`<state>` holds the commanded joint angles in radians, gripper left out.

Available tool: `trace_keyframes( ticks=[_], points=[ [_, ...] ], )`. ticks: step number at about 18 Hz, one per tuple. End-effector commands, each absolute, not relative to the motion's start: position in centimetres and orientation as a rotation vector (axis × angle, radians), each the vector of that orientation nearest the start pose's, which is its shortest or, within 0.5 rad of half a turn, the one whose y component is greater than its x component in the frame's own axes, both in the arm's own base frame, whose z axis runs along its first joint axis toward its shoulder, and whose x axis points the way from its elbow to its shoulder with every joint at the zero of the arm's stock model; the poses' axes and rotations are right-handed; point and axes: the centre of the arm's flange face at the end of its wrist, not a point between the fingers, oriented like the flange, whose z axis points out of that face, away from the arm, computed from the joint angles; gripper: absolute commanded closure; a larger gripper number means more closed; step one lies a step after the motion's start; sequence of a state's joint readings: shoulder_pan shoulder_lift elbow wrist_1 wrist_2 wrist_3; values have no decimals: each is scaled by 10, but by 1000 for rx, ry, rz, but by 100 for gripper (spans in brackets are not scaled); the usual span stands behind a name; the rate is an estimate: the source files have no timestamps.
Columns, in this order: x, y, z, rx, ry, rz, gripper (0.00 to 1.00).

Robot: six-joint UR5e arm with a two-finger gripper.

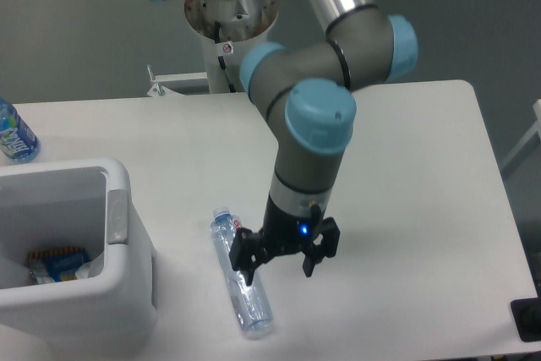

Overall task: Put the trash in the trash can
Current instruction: 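Move the gripper over the clear water bottle and lower it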

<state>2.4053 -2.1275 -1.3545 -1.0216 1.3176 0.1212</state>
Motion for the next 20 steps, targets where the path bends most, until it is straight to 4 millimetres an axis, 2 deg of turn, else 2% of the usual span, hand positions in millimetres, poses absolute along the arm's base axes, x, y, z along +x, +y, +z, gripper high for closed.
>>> trace_keyframes(
  ticks=[5,7,9,12,20],
  points=[
    [-425,603,275,-2715,-985,-216,0],
    [-419,610,268,-2720,-975,-219,0],
    [-414,616,253,-2723,-954,-207,0],
    [-403,624,245,-2764,-934,-127,0],
    [-393,638,213,-2806,-920,-146,0]
  ],
)
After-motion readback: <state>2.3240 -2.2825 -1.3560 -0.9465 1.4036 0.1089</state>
